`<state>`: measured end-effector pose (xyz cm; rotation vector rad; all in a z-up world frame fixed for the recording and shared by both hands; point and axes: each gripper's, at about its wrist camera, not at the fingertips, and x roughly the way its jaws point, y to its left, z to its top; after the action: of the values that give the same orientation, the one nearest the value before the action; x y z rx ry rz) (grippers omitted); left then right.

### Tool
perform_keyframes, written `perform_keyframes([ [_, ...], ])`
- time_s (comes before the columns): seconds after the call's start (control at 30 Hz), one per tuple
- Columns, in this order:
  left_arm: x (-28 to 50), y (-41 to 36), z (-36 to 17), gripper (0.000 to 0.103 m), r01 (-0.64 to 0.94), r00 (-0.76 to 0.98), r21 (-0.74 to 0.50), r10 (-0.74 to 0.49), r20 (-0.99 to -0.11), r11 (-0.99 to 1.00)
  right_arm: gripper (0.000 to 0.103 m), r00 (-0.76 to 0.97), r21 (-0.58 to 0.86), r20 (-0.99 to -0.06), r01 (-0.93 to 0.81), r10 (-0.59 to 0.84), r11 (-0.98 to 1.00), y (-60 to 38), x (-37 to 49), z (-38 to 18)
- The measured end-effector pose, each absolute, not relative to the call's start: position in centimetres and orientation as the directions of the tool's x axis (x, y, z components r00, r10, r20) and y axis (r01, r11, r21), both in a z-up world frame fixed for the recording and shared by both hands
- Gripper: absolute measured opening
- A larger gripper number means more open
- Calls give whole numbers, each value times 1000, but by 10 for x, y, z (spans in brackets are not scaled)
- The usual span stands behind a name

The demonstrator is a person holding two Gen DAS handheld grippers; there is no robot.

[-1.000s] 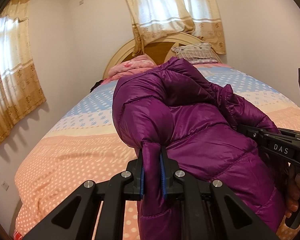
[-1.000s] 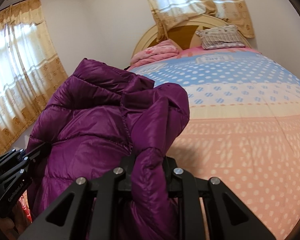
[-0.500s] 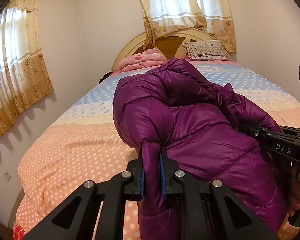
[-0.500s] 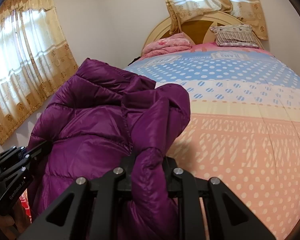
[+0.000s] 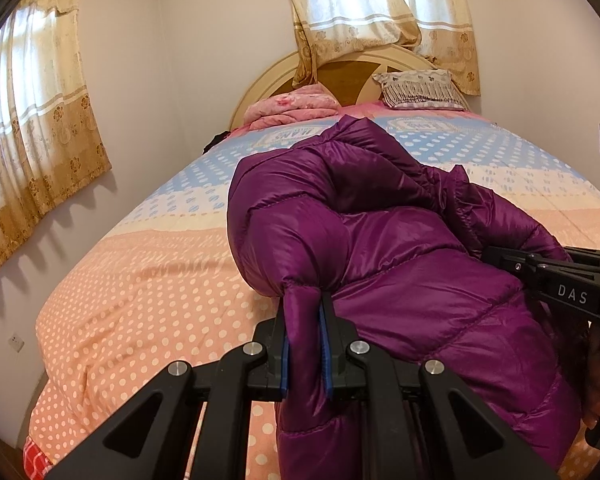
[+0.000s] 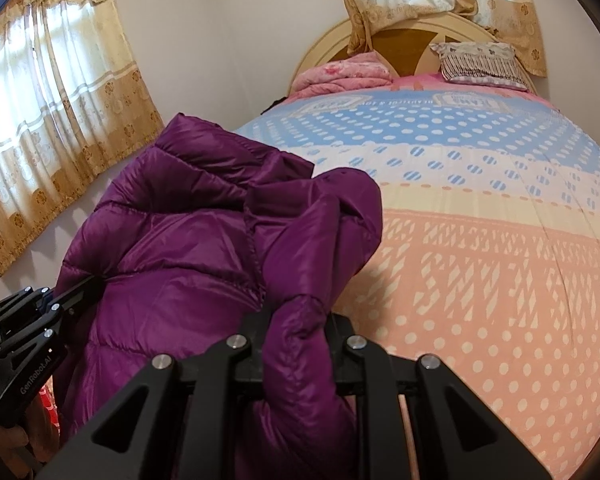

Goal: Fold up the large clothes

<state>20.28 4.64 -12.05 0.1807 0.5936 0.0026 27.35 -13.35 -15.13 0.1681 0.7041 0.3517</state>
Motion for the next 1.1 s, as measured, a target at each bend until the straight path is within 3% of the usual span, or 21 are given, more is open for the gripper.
perform_keyframes([
  [0.27,205,49,-133,13,40,826,177,67,-560,983,20,692,270,-622,-250,366,930,-133,276,-161],
  [0.6,216,55,-159,48,7,808,195,109,-579,981,22,679,258,-649,-229,343,939,-126,281,-172],
  [0.67,216,57,-162,51,5,809,192,109,-577,981,23,679,253,-652,-224,337,941,-125,281,-174],
  [0.83,218,66,-166,70,-29,808,179,129,-575,983,29,674,256,-661,-211,330,944,-126,281,-179],
  [1.1,220,69,-171,78,-54,802,159,137,-581,986,39,672,235,-676,-193,302,953,-119,281,-184],
])
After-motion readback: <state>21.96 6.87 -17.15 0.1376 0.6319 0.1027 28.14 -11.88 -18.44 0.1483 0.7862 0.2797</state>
